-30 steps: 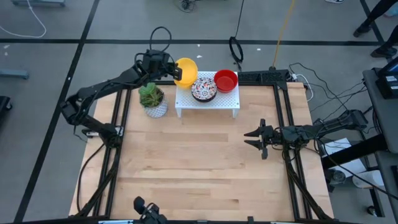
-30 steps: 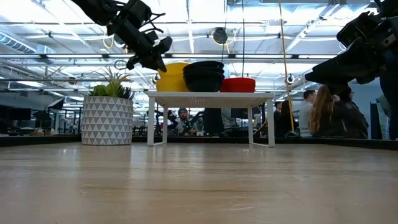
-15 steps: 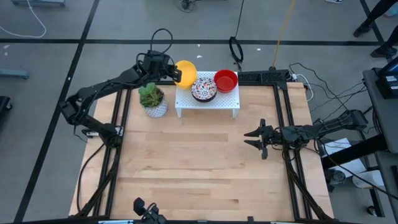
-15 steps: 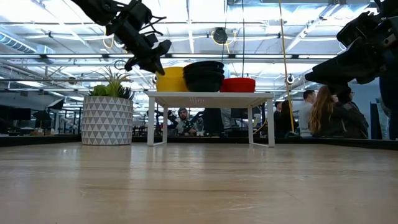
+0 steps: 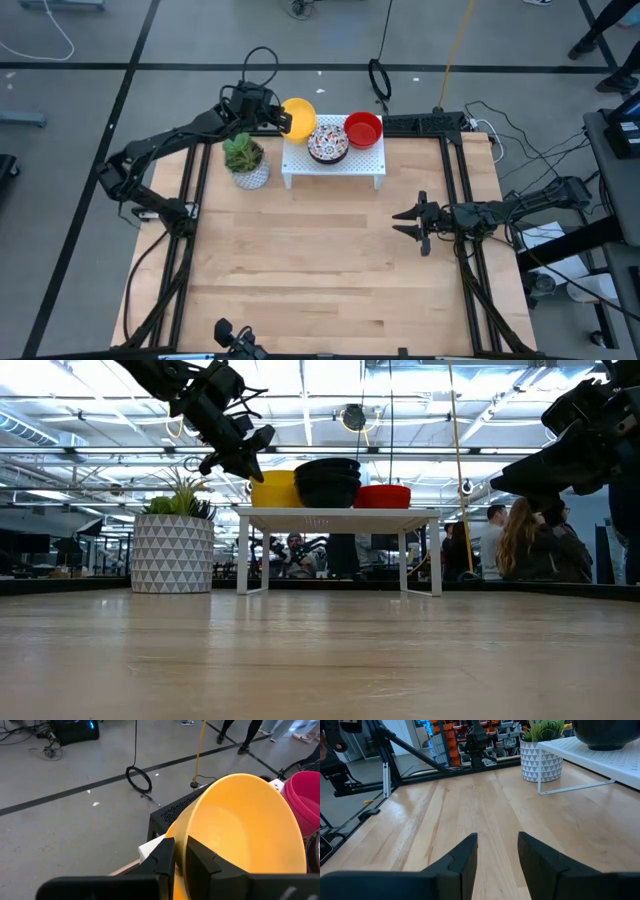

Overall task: Pick & Place Mini bowls
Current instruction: Stack the yellow bowl on top of the yellow bowl on the shelf

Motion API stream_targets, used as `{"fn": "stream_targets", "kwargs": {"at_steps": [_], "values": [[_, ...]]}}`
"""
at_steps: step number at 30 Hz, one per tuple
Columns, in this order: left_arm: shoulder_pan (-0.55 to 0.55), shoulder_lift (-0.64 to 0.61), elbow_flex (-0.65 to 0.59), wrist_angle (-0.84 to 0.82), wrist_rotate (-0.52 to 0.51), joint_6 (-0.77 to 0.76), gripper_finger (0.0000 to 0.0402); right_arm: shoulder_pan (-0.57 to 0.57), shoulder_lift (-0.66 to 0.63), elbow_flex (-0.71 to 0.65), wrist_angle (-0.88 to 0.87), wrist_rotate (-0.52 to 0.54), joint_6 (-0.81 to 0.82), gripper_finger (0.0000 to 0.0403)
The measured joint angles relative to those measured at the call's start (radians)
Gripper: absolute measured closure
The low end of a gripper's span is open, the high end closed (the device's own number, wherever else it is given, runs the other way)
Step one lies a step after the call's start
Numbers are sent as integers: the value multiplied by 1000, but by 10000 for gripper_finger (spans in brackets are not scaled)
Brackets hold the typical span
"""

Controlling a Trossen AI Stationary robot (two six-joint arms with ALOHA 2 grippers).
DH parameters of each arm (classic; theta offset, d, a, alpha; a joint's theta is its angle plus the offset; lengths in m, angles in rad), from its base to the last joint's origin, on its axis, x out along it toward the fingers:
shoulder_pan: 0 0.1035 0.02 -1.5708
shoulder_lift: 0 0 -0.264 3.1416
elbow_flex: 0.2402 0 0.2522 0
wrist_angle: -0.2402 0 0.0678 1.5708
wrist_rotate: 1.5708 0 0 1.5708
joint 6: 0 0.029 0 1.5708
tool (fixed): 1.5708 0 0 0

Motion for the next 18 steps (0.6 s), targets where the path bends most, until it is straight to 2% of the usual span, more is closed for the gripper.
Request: {"fn": "stream_targets", "kwargs": {"at_steps": [12,18], "values": [[0,0,0,-1,0,-18,364,0,0,0,0,0,0,275],[-1,0,0,0,11,-20,319,0,0,0,0,0,0,275]]}}
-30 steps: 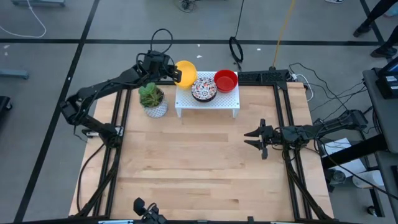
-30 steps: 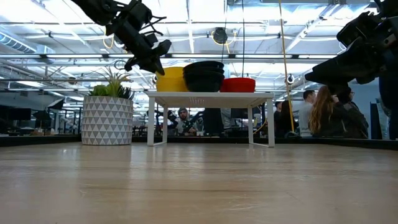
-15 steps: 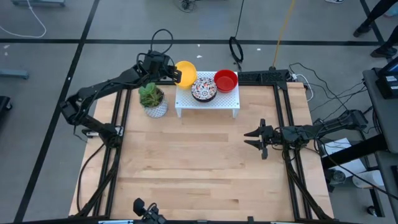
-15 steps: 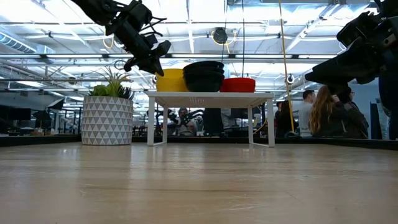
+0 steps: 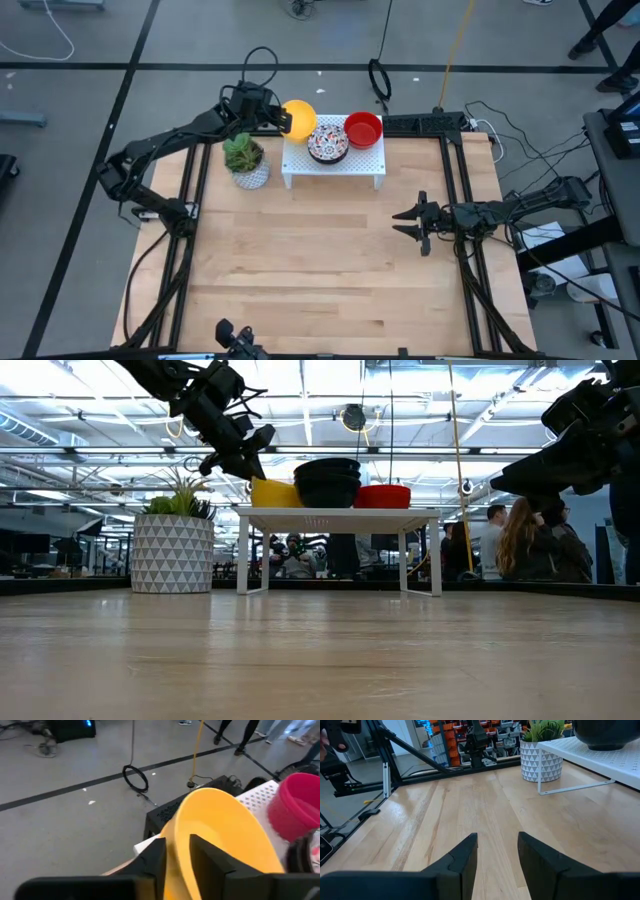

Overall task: Pick & Place Mini bowls
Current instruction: Stack the yellow bowl on top of the yellow bowl on the shelf

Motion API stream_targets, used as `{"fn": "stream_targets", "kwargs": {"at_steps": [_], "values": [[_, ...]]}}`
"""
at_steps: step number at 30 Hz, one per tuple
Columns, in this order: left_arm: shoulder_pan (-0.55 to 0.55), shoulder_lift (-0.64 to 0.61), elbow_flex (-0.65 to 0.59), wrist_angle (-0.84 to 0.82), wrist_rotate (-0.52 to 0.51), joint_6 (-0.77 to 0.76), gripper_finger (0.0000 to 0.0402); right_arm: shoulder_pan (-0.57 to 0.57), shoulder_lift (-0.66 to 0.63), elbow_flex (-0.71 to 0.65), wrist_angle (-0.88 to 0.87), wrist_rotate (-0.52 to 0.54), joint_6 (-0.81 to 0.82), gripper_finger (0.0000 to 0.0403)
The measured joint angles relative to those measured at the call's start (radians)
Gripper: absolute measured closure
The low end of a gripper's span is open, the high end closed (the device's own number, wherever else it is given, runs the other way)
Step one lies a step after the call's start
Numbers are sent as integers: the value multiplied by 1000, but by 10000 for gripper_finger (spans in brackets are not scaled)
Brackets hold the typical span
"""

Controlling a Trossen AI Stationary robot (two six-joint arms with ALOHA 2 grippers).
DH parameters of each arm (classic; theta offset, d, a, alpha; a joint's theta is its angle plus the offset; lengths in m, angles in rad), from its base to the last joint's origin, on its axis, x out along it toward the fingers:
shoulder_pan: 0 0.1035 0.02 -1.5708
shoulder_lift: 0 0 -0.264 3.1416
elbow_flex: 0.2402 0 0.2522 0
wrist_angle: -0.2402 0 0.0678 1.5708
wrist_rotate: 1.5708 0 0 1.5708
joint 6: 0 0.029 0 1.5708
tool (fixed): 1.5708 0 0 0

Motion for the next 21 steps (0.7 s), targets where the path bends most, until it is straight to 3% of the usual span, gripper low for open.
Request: {"fn": "stream_targets", "kwargs": {"at_steps": [10,16,21], "values": [[-1,-8,0,152,64,35,221,0,0,0,0,0,0,275],[-7,-28,0,172,6,206,204,0,0,0,0,0,0,275],[-2,-6,0,70,-74,216,204,0,0,0,0,0,0,275]]}}
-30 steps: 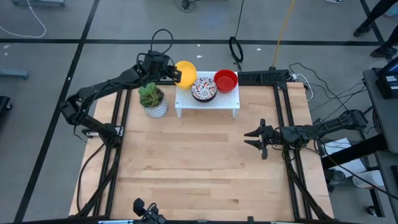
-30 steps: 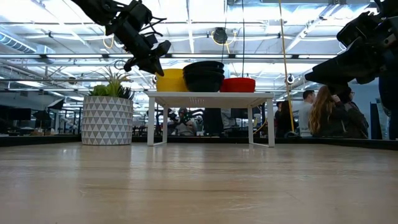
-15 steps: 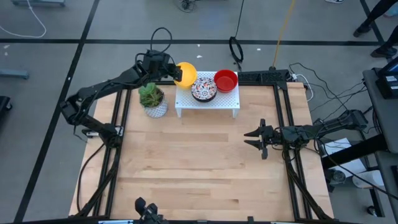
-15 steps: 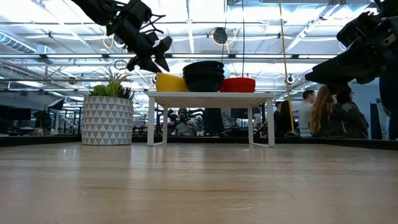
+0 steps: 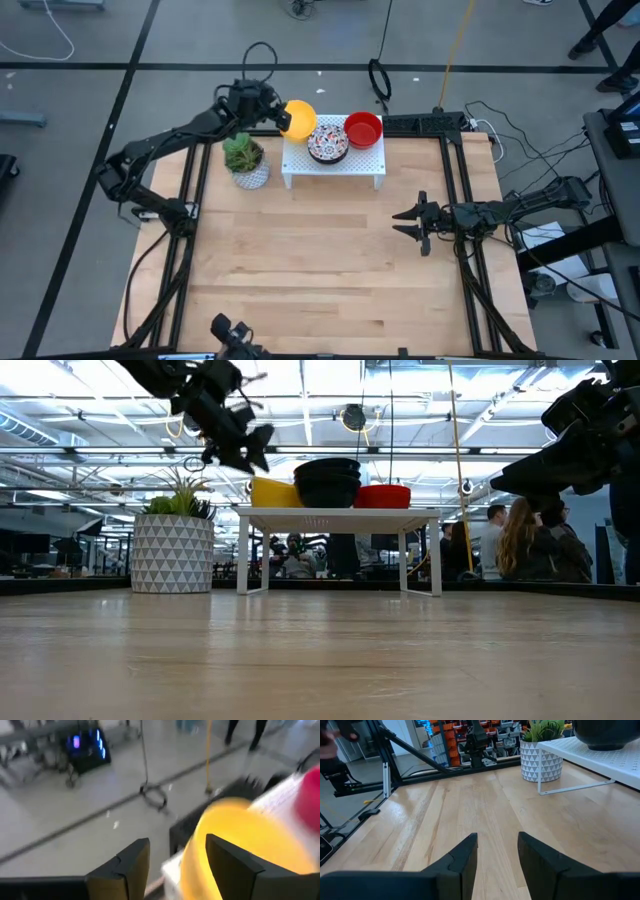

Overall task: Pick & Place Mini bowls
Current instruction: Stack the yellow bowl on top of the yellow bowl on the shelf, then return to Home Position

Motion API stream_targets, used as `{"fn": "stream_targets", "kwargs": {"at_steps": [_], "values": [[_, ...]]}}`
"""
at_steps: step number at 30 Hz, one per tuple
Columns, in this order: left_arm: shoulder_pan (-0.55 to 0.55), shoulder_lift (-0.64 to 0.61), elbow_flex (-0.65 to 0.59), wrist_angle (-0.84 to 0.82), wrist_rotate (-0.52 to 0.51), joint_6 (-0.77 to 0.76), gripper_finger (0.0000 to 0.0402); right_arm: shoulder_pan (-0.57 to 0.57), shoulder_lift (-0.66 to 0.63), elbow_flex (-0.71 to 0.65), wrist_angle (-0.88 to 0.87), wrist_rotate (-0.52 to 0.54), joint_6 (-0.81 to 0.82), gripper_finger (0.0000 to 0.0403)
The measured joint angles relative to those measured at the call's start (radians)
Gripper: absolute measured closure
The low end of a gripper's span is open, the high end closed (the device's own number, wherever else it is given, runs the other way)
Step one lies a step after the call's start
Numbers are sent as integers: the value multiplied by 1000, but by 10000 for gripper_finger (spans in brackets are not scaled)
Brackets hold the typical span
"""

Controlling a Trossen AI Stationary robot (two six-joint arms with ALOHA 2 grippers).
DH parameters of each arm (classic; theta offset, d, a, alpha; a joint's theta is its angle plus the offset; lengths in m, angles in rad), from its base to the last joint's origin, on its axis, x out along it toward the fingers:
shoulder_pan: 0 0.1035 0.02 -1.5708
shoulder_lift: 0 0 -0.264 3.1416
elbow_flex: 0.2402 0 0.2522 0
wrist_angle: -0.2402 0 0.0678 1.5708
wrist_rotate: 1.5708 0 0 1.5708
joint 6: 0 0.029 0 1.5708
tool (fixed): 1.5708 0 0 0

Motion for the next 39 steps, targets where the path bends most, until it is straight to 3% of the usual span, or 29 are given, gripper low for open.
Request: {"fn": "stream_targets", "kwargs": {"at_steps": [7,15,23,28,34,39], "values": [[9,41,-1,-74,9,-37,204,0,0,0,0,0,0,275],[8,36,-1,27,198,-62,204,0,0,0,0,0,0,275],[9,23,0,70,203,-33,204,0,0,0,0,0,0,275],[11,-67,-1,-10,209,-39,204,0,0,0,0,0,0,275],[4,-261,-1,-193,209,-35,204,0,0,0,0,0,0,275],[-74,-438,-18,-356,209,-23,204,0,0,0,0,0,0,275]]}}
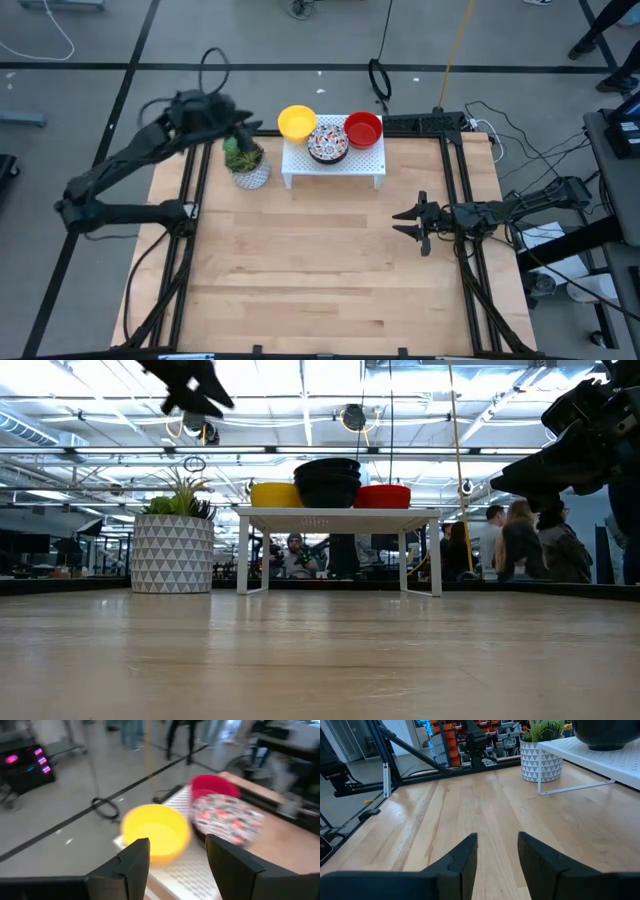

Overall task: Pick & Place Mini bowls
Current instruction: Return to Home Position

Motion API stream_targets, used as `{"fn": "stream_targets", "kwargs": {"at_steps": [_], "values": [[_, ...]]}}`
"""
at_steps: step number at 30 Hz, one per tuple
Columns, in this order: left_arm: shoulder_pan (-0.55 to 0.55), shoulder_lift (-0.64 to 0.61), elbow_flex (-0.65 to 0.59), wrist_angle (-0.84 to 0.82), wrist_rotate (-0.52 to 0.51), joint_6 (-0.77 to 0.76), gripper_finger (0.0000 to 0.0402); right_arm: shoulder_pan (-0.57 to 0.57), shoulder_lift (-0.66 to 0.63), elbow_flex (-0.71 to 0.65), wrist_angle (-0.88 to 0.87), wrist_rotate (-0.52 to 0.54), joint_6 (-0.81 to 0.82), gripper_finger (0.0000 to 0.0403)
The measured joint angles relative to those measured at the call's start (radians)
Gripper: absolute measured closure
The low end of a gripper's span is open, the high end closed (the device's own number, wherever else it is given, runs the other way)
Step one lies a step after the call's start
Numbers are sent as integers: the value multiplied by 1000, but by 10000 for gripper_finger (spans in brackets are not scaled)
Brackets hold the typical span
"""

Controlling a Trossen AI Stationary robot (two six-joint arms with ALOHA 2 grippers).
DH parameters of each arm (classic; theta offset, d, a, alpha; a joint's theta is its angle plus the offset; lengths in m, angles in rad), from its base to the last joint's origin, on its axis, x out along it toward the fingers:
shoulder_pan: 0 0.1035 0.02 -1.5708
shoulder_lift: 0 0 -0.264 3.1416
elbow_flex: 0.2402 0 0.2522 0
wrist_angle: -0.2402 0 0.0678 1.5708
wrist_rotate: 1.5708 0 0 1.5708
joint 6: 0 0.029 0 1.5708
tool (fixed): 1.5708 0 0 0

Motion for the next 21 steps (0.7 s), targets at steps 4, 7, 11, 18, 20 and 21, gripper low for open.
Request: {"fn": "stream_targets", "kwargs": {"at_steps": [4,7,11,18,20,21], "values": [[-102,-158,-94,-7,-1,4,204,0,0,0,0,0,0,275],[-167,-285,-195,-3,-22,-31,204,0,0,0,0,0,0,275],[-229,-439,-336,2,-97,-117,204,0,0,0,0,0,0,275],[-279,-639,-534,53,-123,-242,204,0,0,0,0,0,0,275],[-293,-673,-590,90,-123,-257,204,0,0,0,0,0,0,275],[-300,-687,-619,113,-123,-265,204,0,0,0,0,0,0,275]]}}
